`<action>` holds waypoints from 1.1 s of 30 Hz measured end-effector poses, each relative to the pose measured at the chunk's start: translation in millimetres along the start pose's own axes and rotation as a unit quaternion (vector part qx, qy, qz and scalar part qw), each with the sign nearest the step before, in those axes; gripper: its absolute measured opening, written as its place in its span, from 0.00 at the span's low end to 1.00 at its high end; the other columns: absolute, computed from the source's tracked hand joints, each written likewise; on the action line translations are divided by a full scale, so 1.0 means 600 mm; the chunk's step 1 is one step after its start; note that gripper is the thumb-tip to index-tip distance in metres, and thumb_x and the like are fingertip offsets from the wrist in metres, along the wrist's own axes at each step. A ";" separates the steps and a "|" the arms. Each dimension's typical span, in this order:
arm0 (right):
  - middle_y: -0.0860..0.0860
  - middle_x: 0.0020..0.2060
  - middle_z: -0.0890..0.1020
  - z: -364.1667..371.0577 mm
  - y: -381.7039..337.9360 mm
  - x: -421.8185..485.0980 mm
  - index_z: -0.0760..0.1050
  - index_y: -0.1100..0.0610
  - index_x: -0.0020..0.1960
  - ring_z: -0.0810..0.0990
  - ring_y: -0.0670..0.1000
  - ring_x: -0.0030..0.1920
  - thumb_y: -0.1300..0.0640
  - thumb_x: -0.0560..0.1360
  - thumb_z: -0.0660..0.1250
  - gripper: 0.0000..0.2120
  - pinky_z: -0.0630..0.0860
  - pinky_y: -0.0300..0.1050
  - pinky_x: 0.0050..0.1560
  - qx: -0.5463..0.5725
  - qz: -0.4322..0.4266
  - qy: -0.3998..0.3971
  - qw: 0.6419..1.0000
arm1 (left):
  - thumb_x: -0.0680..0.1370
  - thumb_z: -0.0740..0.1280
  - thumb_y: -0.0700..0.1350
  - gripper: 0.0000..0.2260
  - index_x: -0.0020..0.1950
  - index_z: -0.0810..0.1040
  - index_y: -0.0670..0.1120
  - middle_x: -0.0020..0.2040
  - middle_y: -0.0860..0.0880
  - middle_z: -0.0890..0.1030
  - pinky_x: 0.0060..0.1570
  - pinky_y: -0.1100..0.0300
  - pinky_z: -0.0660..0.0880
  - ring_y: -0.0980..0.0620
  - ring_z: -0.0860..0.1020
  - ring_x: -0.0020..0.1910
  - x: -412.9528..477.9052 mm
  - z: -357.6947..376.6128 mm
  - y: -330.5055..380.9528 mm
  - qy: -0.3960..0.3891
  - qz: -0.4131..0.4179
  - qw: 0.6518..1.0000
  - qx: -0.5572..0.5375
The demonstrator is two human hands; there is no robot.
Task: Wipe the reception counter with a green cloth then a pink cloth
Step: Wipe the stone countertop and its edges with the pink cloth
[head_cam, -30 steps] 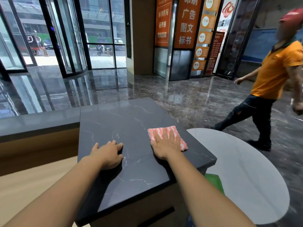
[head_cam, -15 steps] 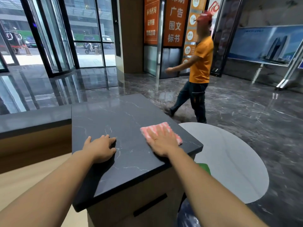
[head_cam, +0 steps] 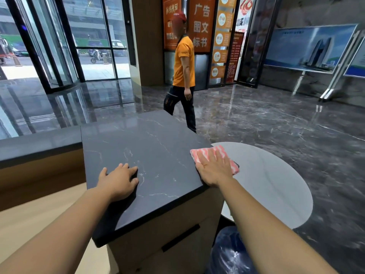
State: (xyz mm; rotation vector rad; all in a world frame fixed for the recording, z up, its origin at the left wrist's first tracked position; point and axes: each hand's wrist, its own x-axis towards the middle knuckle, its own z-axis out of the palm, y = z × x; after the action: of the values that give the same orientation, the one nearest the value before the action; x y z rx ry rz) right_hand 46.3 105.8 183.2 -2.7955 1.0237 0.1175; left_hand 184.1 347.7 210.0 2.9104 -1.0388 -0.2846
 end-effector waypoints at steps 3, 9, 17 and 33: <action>0.54 0.79 0.40 0.015 -0.051 -0.045 0.39 0.43 0.79 0.36 0.57 0.78 0.44 0.83 0.41 0.26 0.32 0.57 0.73 0.003 -0.031 0.004 1.000 | 0.82 0.54 0.54 0.22 0.77 0.59 0.54 0.78 0.45 0.53 0.74 0.43 0.45 0.48 0.48 0.78 -0.013 0.007 -0.002 0.013 -0.011 1.000 -0.013; 0.53 0.79 0.40 0.035 -0.144 -0.111 0.40 0.43 0.80 0.35 0.56 0.78 0.44 0.83 0.40 0.25 0.30 0.56 0.72 0.011 -0.118 -0.010 0.993 | 0.81 0.55 0.56 0.22 0.75 0.61 0.54 0.77 0.45 0.57 0.74 0.43 0.48 0.48 0.53 0.77 -0.034 0.011 -0.003 0.012 -0.036 0.999 -0.015; 0.53 0.79 0.42 0.021 -0.029 -0.050 0.41 0.40 0.79 0.38 0.56 0.78 0.45 0.82 0.41 0.26 0.36 0.58 0.75 -0.023 -0.131 0.011 0.991 | 0.82 0.53 0.55 0.24 0.78 0.56 0.55 0.76 0.46 0.59 0.74 0.44 0.50 0.48 0.57 0.76 -0.038 -0.001 0.013 -0.031 -0.080 0.996 -0.002; 0.55 0.79 0.39 0.004 -0.089 -0.022 0.40 0.45 0.80 0.35 0.57 0.78 0.46 0.83 0.41 0.26 0.33 0.57 0.74 -0.002 -0.112 -0.028 0.993 | 0.82 0.56 0.55 0.23 0.77 0.58 0.55 0.77 0.50 0.60 0.74 0.42 0.47 0.50 0.55 0.77 -0.053 0.012 0.008 0.006 -0.100 0.994 -0.033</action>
State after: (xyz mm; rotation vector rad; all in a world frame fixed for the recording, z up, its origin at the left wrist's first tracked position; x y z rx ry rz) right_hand 70.5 154.6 189.3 -2.8692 0.6915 0.1699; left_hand 155.6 364.0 208.7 2.9542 -0.7202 -0.3006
